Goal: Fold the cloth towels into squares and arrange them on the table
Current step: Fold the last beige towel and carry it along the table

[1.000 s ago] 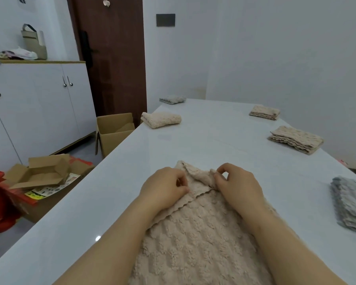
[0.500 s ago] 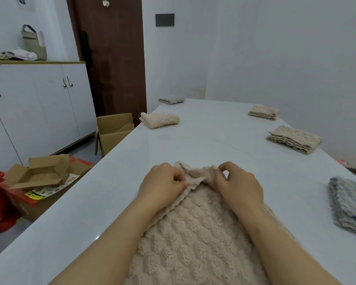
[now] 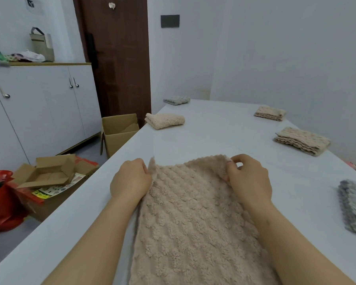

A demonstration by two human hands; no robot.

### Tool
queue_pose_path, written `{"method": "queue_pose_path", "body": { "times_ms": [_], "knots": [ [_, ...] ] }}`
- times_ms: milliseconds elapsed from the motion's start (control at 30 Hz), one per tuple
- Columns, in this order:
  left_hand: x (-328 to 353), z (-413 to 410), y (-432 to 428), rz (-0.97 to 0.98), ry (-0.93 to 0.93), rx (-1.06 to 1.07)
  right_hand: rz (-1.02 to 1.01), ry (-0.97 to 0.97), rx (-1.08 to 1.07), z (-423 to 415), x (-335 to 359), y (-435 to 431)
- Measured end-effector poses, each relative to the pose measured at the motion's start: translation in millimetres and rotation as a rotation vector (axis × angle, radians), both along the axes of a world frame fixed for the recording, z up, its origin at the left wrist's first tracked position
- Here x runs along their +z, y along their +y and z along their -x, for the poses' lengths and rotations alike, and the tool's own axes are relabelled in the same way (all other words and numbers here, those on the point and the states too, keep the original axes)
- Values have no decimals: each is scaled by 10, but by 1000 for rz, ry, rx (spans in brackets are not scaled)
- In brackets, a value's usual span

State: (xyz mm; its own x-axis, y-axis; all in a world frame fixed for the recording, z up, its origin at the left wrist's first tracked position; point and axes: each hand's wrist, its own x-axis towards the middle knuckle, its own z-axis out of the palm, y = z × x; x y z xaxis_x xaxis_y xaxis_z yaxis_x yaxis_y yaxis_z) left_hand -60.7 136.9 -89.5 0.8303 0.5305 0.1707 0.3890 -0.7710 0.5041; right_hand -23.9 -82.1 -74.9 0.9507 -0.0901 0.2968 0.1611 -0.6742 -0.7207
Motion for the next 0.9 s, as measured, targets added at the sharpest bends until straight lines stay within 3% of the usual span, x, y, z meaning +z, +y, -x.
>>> {"method": "queue_pose_path", "body": {
  "times_ms": [167,300,367,433,533,600,700,900],
  "knots": [
    [70,37,-137,7,-125,-3,-96,50,98,17,-52,0],
    [88,75,-291,-217,-223,-78,73,147,248,30,-148,30],
    [75,81,-353,-311,-200,-170,254,169,280,11,-179,24],
    [26,59,-398,-297,-27,-299,425,141,299,-7,-196,12],
    [-87,53,-425,-238,400,-401,467,121,310,-29,-233,8],
    [-173,76,-426,-261,464,-400,477,114,304,-24,-257,2],
    [-206,143,-421,-274,370,-390,440,77,272,64,-260,-49],
    [-122,453,-569,-381,-65,-325,462,-62,257,503,-226,-305]
  ]
}}
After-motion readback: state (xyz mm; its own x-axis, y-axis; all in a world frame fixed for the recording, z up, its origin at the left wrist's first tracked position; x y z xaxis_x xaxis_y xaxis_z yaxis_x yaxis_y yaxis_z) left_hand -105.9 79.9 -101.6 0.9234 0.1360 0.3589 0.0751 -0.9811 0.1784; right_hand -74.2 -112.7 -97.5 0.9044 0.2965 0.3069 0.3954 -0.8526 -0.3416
